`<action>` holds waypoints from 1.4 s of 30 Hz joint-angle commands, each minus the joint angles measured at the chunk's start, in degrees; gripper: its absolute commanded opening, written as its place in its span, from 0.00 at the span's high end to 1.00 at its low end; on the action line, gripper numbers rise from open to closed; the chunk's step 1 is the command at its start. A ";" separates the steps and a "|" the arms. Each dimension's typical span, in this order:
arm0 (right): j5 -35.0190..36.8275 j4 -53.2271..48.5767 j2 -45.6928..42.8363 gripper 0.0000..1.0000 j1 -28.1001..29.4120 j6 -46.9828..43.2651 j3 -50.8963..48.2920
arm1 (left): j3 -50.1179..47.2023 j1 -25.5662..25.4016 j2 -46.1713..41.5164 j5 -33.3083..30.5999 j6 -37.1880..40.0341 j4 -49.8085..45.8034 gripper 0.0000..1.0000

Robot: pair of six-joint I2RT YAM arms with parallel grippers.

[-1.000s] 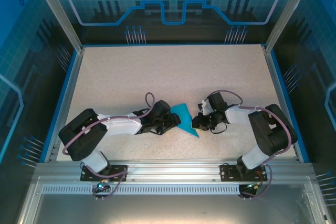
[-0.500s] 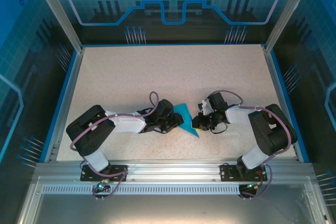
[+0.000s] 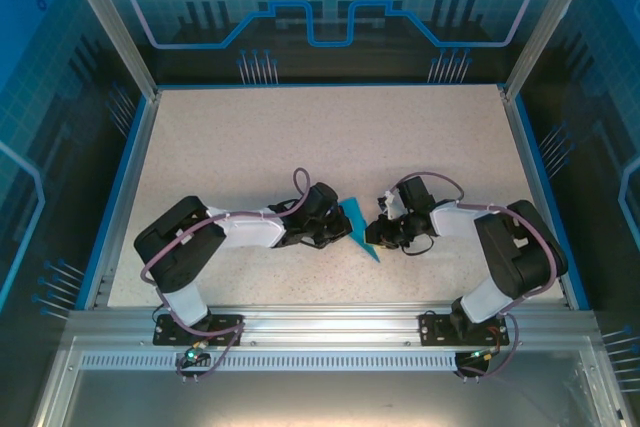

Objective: Fold a paper plane with a square sheet of paper (pick it up from the middle)
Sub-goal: Fold the wing for the fifth time at the center of the table.

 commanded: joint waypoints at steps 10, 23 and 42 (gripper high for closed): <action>8.85 -4.54 -16.19 0.61 0.24 -1.55 -4.86 | 7.48 -0.26 1.18 -0.28 4.69 -13.02 1.00; 31.19 5.64 -32.74 0.44 21.06 -10.52 -13.17 | 9.82 -0.12 1.40 0.86 5.33 -16.40 1.00; 43.61 16.14 -19.11 0.49 29.58 -22.15 -11.37 | 10.49 -0.01 1.58 2.44 5.63 -16.78 1.00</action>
